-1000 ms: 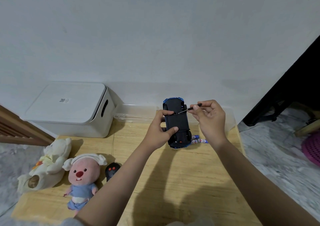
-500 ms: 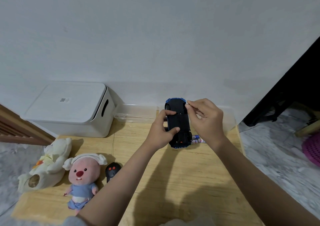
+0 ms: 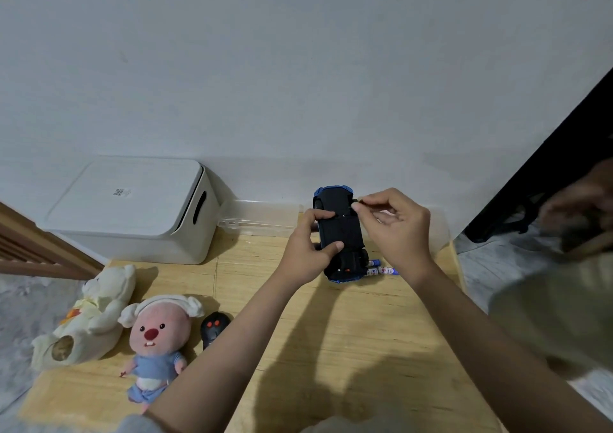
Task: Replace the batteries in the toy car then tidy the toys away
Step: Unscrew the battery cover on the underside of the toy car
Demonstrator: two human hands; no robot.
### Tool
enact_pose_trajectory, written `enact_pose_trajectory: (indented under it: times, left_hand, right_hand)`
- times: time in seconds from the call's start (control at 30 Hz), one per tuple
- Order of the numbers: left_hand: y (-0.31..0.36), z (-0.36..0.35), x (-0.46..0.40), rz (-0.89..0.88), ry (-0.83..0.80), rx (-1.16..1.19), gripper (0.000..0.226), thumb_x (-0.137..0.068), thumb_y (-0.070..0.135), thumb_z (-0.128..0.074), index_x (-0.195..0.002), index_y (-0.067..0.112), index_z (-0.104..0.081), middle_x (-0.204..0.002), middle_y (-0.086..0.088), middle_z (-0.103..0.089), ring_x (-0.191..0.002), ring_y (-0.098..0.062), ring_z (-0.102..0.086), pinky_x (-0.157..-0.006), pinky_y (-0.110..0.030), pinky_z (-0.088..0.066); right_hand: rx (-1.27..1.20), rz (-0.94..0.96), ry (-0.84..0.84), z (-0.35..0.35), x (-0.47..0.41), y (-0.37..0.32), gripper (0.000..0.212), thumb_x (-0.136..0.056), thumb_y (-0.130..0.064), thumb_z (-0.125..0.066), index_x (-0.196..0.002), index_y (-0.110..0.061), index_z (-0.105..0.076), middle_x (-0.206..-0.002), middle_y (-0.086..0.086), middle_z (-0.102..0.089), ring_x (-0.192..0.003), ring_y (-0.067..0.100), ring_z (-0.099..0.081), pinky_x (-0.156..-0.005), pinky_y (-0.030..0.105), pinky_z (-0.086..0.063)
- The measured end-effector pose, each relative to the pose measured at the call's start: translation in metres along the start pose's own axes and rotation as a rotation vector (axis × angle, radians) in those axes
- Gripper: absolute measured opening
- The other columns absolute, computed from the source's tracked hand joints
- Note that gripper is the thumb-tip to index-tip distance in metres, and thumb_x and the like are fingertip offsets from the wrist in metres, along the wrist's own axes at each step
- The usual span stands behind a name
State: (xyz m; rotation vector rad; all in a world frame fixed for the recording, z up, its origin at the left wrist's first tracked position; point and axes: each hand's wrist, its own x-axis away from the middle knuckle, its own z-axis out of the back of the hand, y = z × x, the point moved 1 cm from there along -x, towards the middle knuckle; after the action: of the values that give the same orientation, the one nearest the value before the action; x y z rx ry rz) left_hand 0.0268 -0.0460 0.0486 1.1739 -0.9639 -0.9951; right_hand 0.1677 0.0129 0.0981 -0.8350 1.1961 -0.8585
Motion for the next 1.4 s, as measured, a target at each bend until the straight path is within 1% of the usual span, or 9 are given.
enact_pose_trajectory:
  times: [0.07,0.23,0.43,0.63,0.77,0.9,1.17,1.27,1.4]
  left_hand:
    - [0.0,0.001,0.0,0.0,0.002,0.003,0.045,-0.083,0.002,-0.067,-0.108,0.033,-0.049,-0.116,-0.016,-0.055,-0.088,-0.029,-0.066,-0.068,-0.031,-0.059]
    - [0.002,0.006,0.001,-0.003,0.018,0.019,0.044,-0.083,-0.001,-0.066,-0.112,0.027,-0.048,-0.115,-0.015,-0.055,-0.083,-0.004,-0.063,-0.072,-0.035,-0.06]
    - [0.002,0.005,0.002,0.019,-0.014,-0.001,0.044,-0.084,0.003,-0.066,-0.113,0.029,-0.048,-0.116,-0.011,-0.055,-0.083,-0.03,-0.068,-0.068,-0.036,-0.06]
    - [0.003,0.003,0.003,0.01,-0.002,-0.005,0.044,-0.084,0.003,-0.067,-0.109,0.033,-0.049,-0.115,-0.012,-0.055,-0.082,-0.027,-0.066,-0.066,-0.029,-0.058]
    - [0.006,0.004,0.003,0.007,0.0,-0.006,0.043,-0.084,0.002,-0.067,-0.112,0.029,-0.048,-0.114,-0.011,-0.055,-0.079,-0.022,-0.065,-0.065,-0.026,-0.057]
    - [0.006,0.005,0.004,0.004,0.01,-0.004,0.043,-0.084,0.001,-0.066,-0.114,0.026,-0.048,-0.114,-0.011,-0.055,-0.082,-0.016,-0.064,-0.068,-0.027,-0.058]
    - [0.004,0.005,0.004,-0.013,0.001,-0.007,0.043,-0.083,-0.001,-0.065,-0.112,0.025,-0.047,-0.115,-0.015,-0.054,-0.093,-0.024,-0.063,-0.07,-0.027,-0.058]
    - [0.003,0.004,0.003,-0.017,0.003,-0.012,0.044,-0.083,-0.002,-0.065,-0.107,0.029,-0.047,-0.115,-0.015,-0.054,-0.102,-0.031,-0.06,-0.07,-0.027,-0.058]
    - [0.002,0.005,0.002,-0.013,0.009,-0.011,0.044,-0.083,-0.002,-0.065,-0.106,0.031,-0.046,-0.115,-0.014,-0.054,-0.101,-0.032,-0.061,-0.068,-0.026,-0.057]
  right_hand:
    - [-0.036,-0.019,0.006,0.0,0.0,0.0,0.01,-0.074,0.006,-0.074,-0.076,-0.001,-0.067,-0.074,0.012,-0.067,-0.073,0.013,-0.067,-0.075,0.022,-0.056]
    - [-0.053,-0.017,0.017,0.004,-0.003,0.003,0.012,-0.073,0.006,-0.075,-0.078,-0.003,-0.068,-0.077,0.013,-0.067,-0.072,0.009,-0.066,-0.072,0.017,-0.053]
    - [-0.123,-0.143,0.0,0.002,-0.004,-0.004,0.017,-0.077,0.005,-0.072,-0.088,-0.008,-0.07,-0.084,0.003,-0.071,-0.074,0.005,-0.068,-0.072,0.017,-0.054]
    - [-0.077,-0.103,-0.016,0.002,-0.003,-0.007,0.019,-0.074,0.001,-0.077,-0.09,-0.008,-0.072,-0.085,0.005,-0.07,-0.076,0.012,-0.07,-0.072,0.019,-0.056]
    - [0.0,-0.002,0.06,0.002,-0.005,-0.007,0.015,-0.073,-0.002,-0.078,-0.087,-0.004,-0.073,-0.08,0.009,-0.068,-0.072,0.004,-0.065,-0.066,0.013,-0.052]
    - [-0.075,-0.124,0.058,0.001,-0.005,-0.007,0.019,-0.076,0.002,-0.074,-0.093,-0.005,-0.07,-0.08,0.001,-0.069,-0.072,0.003,-0.065,-0.071,0.015,-0.053]
    - [-0.057,-0.104,0.035,-0.003,-0.002,-0.01,0.02,-0.076,-0.003,-0.076,-0.093,-0.013,-0.072,-0.087,0.008,-0.071,-0.075,0.008,-0.068,-0.069,0.016,-0.054]
    - [-0.066,-0.125,0.029,-0.004,-0.001,-0.01,0.02,-0.078,0.0,-0.073,-0.094,-0.013,-0.071,-0.083,0.001,-0.07,-0.071,0.003,-0.066,-0.068,0.015,-0.052]
    - [-0.08,-0.132,0.033,-0.003,0.001,-0.008,0.023,-0.079,0.002,-0.071,-0.088,-0.019,-0.069,-0.079,-0.002,-0.07,-0.07,0.003,-0.066,-0.071,0.019,-0.054]
